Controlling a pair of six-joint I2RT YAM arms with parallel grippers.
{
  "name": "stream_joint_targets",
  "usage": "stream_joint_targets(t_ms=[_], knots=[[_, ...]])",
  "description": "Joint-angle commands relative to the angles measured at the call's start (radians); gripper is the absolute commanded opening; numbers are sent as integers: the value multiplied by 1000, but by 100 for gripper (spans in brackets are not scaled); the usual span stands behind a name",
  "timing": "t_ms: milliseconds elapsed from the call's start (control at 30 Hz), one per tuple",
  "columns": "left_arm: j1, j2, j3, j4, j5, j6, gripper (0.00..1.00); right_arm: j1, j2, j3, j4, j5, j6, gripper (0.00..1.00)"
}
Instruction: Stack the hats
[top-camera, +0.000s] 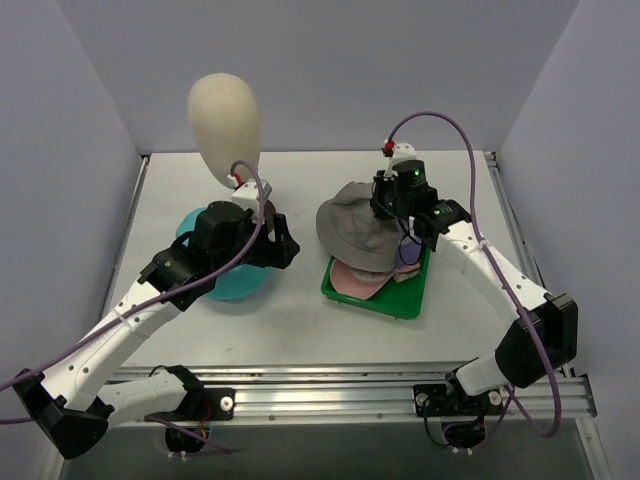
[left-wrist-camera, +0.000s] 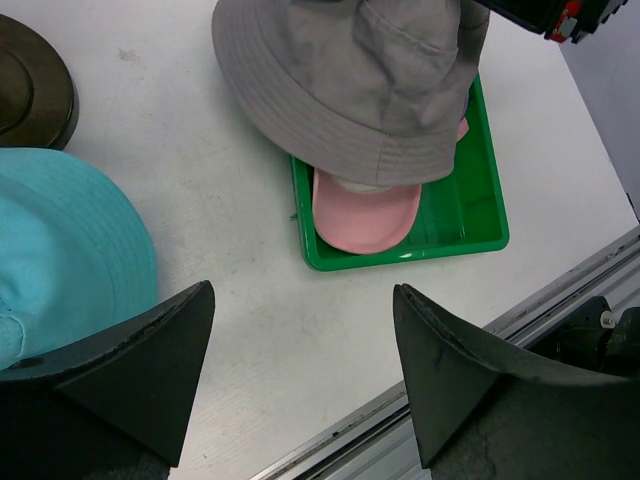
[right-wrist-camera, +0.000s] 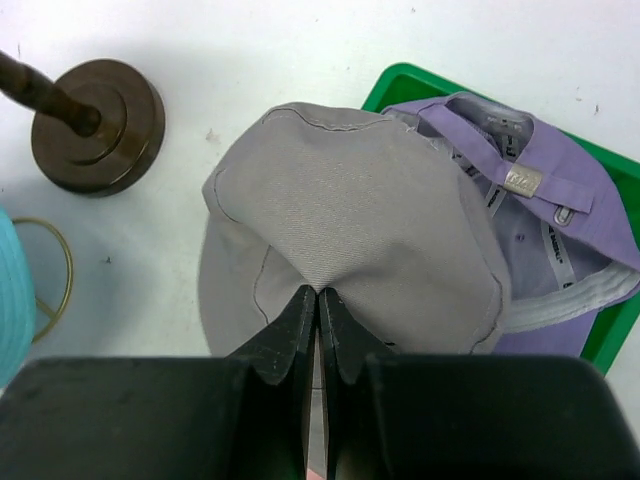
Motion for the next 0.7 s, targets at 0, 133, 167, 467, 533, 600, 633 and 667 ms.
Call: stream_joint_targets(t_ms=[0,133,167,467,533,600,633,667], knots=[[-3,15,57,35,10,-11,80,36,-75,-12,-18,62,3,0],[-3,57,83,46,31,-24,80,79,-146,-11,-30,70,15,0],[-3,69,87,49,34,-26,80,87,-160,-15,-28,67,22,0],[0,141,182,73,94,74,80,231,-299,-31,-16,76,50,0],[-2,164,207,69,114,103,80,270,-310,-31,-13,90,56,0],[0,173,212,78,128,115,81,291,-325,-32,-8,99,62,0],[0,177,210,84,136,124,81,308,-328,-34,-5,101,65,0],[0,177,201,92,139,127,81,314,-338,-34,-4,99,67,0]])
